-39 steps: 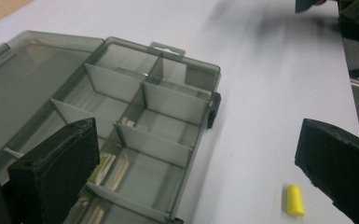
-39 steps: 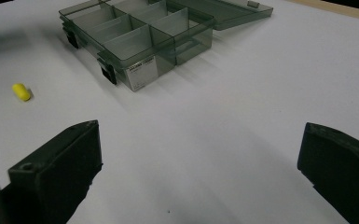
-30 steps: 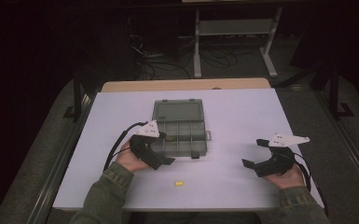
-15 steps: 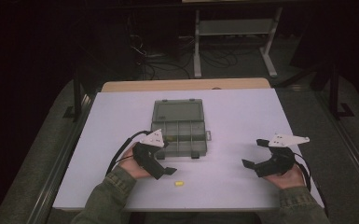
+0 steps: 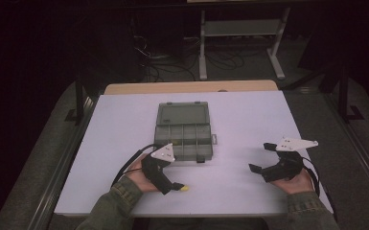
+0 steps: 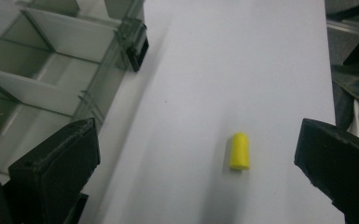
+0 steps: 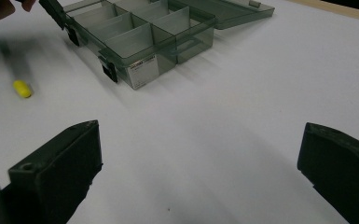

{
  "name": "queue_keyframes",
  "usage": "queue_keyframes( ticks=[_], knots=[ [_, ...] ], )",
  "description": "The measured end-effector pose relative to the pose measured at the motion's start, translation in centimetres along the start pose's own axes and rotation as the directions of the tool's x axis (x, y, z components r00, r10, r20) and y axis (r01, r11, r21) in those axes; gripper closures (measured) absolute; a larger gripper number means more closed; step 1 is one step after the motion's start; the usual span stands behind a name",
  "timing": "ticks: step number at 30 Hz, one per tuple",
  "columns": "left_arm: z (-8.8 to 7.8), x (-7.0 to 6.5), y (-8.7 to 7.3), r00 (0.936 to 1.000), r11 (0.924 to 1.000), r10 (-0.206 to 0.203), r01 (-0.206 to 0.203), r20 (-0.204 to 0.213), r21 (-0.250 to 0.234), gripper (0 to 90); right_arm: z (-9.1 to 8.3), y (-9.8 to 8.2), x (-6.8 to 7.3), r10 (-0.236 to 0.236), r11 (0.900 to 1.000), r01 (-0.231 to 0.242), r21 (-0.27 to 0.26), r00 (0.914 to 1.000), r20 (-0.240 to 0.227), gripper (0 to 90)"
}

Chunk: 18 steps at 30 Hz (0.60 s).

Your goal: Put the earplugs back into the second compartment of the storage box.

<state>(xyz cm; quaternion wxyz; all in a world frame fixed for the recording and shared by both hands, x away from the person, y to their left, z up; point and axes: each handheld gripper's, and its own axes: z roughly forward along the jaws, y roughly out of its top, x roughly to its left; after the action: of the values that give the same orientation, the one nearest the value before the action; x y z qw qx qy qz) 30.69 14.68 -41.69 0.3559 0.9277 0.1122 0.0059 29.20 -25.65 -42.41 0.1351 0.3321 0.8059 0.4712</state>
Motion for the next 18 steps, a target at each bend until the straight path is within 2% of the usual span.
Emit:
queue_keyframes(
  ticks=[6,9,15,16,18],
  knots=[
    [0.9,-0.8,0.1,0.9981,0.9989,0.012,-0.015,0.06,0.044,4.6,0.0,0.0,0.0,-0.001,1.0,0.001,0.004,1.0,0.0,0.0],
    [1.2,-1.3,0.0,0.9958,0.9976,0.021,-0.027,0.089,0.064,9.7,0.1,0.0,0.0,-0.003,1.0,0.003,0.005,1.0,-0.002,0.0],
    [1.4,-1.8,0.0,0.9947,0.9957,0.037,-0.045,0.096,0.081,21.0,0.1,0.0,0.1,-0.003,1.0,0.003,0.006,1.0,-0.002,0.0],
    [1.5,-1.9,0.0,0.9955,0.9944,0.037,-0.045,0.087,0.095,22.8,0.1,0.0,0.1,-0.003,1.0,0.003,0.006,1.0,-0.002,0.0],
    [1.6,-1.9,0.0,0.996,0.9944,0.041,-0.049,0.079,0.094,27.6,0.1,0.0,0.1,-0.003,1.0,0.003,0.006,1.0,-0.003,0.0]
  ],
)
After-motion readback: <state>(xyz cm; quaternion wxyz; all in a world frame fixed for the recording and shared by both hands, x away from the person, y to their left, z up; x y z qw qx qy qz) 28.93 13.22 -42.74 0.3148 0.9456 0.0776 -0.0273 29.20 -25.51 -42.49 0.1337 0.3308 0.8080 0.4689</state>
